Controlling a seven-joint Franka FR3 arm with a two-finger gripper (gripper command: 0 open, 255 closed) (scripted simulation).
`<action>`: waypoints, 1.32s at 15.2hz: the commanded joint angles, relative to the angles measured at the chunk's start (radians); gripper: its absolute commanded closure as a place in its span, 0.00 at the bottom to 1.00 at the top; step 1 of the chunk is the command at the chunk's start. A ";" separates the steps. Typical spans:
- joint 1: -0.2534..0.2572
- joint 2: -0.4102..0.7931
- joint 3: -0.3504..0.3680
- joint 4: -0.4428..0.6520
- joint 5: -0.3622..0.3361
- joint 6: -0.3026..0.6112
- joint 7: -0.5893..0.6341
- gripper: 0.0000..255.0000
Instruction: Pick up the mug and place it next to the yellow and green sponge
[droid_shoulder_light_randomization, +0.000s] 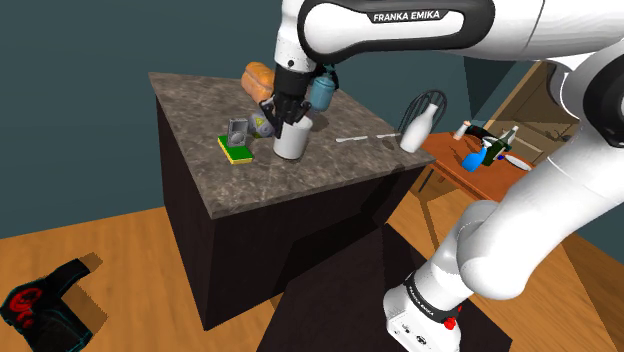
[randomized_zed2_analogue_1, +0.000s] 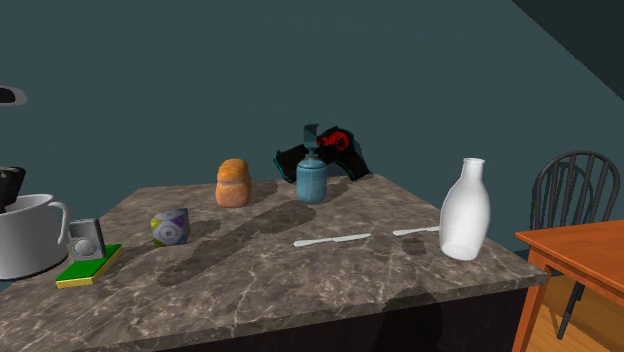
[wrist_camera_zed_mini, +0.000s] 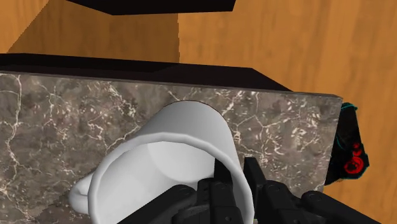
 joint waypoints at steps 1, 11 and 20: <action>0.000 0.006 0.000 -0.020 -0.001 0.027 0.002 1.00; 0.000 0.044 0.001 -0.115 -0.010 0.159 0.014 1.00; -0.001 0.096 0.001 -0.182 -0.023 0.276 0.029 1.00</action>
